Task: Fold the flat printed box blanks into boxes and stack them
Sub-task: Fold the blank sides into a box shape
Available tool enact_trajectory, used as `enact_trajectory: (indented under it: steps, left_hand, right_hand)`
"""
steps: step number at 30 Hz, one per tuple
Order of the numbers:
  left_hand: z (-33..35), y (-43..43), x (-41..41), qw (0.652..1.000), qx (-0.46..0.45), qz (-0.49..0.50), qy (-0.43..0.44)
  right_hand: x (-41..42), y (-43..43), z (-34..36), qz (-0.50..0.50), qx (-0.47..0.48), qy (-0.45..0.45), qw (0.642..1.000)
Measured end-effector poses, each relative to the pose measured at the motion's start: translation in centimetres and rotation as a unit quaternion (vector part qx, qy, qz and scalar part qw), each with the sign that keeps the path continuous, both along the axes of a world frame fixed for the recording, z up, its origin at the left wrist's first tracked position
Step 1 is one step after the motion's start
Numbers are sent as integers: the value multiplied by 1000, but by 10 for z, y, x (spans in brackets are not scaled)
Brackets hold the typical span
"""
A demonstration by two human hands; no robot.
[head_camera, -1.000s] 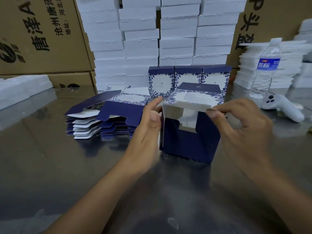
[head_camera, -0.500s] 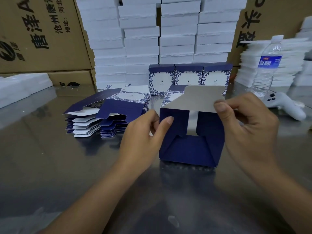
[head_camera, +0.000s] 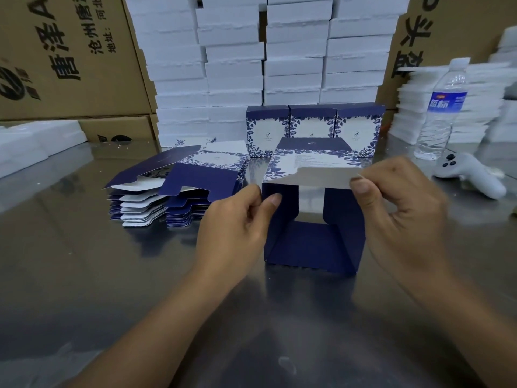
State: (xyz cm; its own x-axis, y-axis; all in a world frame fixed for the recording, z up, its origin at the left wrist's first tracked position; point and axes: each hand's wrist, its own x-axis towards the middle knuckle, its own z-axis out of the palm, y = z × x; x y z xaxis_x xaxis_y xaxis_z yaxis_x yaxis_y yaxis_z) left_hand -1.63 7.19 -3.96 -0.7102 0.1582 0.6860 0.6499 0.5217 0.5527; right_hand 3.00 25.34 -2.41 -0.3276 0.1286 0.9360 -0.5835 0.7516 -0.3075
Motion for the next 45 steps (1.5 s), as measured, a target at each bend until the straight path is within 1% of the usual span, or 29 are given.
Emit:
enact_trajectory:
  steps: [5,8,10,15,22,26,29,33,39,41,44,45]
  left_hand:
    - [-3,-1,-3,998,-44,5,-39]
    - [-4,-3,-5,995,-86,15,-48]
    - [-5,-3,-5,994,-106,17,-36]
    - [-2,-2,-2,992,-121,27,-4]
    - [-3,-2,-3,991,-125,35,-38]
    - [-6,-5,-7,981,-177,19,-77]
    - [-6,-5,-8,976,-205,27,-64]
    - [-6,-4,-7,977,-201,29,-64]
    - [-7,-6,-9,978,-185,-1,-97]
    - [-7,-9,-12,969,-214,-17,-124]
    - [-8,-13,-16,942,-298,-33,-153]
    - [-9,-14,-17,939,-303,-39,-157]
  right_hand:
    - [-2,3,-3,-10,-8,-18,1000]
    - [-3,4,-3,-13,-11,-24,1000]
    - [-3,3,-3,-12,-12,-25,1000]
    - [-3,1,-4,-7,-15,-30,999]
    - [-4,2,-4,-13,-11,-30,999]
    - [-3,3,-3,-13,-11,-31,999]
    - [-3,4,-3,-10,-10,-30,999]
    - [-4,3,-3,-8,-15,-31,999]
    - [-3,3,-2,-13,-10,-36,999]
    - [-3,2,-2,-15,-11,-39,999]
    - [-3,2,-2,-15,-13,-43,999]
    - [-3,2,-2,-14,-13,-44,999]
